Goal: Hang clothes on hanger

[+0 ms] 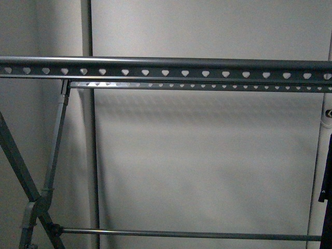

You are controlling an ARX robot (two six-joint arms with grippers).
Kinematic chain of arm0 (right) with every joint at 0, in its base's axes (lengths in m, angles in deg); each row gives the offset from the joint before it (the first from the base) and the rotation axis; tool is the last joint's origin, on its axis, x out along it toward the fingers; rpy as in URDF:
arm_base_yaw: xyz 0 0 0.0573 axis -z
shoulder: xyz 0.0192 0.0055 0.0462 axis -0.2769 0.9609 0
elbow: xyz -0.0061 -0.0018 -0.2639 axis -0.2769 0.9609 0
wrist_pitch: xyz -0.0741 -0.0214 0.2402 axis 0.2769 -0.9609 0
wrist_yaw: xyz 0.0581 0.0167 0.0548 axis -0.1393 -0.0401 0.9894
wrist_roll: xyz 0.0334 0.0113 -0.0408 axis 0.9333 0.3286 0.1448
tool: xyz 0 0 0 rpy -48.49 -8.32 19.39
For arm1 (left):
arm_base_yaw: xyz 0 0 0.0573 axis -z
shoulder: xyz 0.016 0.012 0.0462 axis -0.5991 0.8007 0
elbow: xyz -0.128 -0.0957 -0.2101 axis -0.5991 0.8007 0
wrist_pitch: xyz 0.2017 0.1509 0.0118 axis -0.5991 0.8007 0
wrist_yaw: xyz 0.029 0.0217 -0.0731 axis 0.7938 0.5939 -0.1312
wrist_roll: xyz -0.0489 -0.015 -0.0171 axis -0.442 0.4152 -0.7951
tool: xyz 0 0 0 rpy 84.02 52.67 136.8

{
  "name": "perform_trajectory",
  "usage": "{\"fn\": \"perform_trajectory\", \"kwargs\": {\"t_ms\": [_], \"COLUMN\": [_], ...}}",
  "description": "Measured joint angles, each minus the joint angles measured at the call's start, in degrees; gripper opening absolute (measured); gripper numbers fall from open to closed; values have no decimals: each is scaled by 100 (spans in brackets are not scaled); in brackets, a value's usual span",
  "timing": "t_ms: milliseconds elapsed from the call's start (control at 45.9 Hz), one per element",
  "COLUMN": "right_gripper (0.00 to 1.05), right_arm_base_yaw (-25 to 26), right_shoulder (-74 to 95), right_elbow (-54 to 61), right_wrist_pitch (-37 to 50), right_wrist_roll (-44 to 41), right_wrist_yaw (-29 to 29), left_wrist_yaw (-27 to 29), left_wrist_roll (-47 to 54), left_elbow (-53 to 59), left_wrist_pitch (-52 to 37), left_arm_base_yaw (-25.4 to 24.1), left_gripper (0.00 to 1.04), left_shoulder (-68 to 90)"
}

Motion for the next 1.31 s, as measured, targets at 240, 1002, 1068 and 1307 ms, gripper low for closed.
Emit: {"fn": "perform_trajectory", "kwargs": {"t_ms": [240, 1002, 1068, 1307], "right_gripper": [97, 97, 97, 97], "right_arm_base_yaw": [0, 0, 0, 0], "right_shoulder": [0, 0, 0, 0], "right_elbow": [0, 0, 0, 0], "right_wrist_pitch": [0, 0, 0, 0], "right_wrist_roll": [-2, -2, -2, 0], "right_wrist_yaw": [0, 2, 2, 2], "left_wrist_yaw": [0, 1556, 1666, 2002], "left_wrist_roll": [0, -4044, -4083, -4094], "left_elbow": [0, -3403, -3550, -3724], "left_wrist_pitch": [0, -697, -654, -734], "left_arm_base_yaw": [0, -828, -761, -647], "left_gripper": [98, 98, 98, 98], "left_shoulder": [0, 6343, 6476, 7075]}}
